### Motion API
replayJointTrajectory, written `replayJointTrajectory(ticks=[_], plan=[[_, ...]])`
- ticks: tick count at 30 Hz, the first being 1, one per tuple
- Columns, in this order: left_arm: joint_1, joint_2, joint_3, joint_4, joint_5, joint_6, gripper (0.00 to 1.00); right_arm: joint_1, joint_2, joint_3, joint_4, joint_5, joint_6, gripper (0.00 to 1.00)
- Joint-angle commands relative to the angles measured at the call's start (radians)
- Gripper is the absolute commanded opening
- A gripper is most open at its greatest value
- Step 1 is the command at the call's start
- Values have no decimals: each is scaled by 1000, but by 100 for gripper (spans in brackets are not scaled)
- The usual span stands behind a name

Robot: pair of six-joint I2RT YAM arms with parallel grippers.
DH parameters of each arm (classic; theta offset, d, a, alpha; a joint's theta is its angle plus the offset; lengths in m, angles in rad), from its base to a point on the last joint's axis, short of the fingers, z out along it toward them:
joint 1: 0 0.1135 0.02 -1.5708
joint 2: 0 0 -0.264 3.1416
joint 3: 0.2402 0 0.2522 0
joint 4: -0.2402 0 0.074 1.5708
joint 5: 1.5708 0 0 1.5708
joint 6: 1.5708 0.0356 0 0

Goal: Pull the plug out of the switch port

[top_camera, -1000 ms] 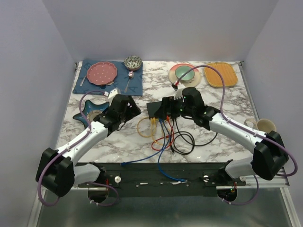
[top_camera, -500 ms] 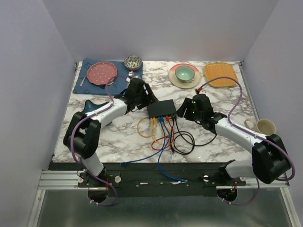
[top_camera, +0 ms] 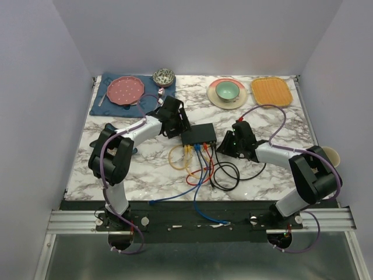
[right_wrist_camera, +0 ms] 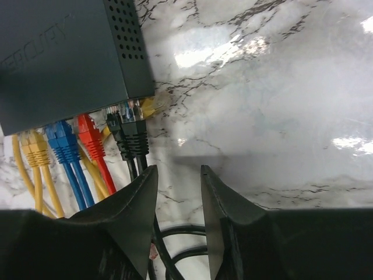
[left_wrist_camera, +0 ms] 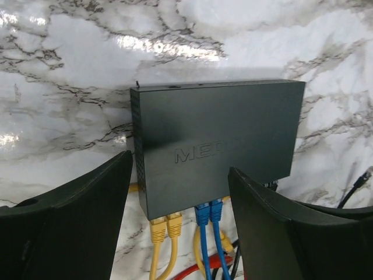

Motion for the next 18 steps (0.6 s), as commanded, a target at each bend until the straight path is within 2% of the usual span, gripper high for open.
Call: replayJointTrajectory(ticks=[1, 3, 7, 11, 16, 18], plan=[[-4, 43, -1, -45, 20, 21, 77, 4, 32, -68, 70, -163, 47, 44], [-2, 57, -2, -43, 30, 21, 77, 19, 43, -84, 140, -238, 72, 44], [3, 72, 27, -63, 30, 27, 77, 51, 77, -47, 131, -247, 69, 44], [15, 12, 16, -78, -8, 39, 77, 50, 0, -55, 82, -131, 67, 45], [32, -156, -91, -40, -48, 34, 78, 51, -164, -46, 19, -1, 31, 56], [33, -208, -152, 24, -49, 7, 78, 50, -204, -14, 3, 41, 6, 59]])
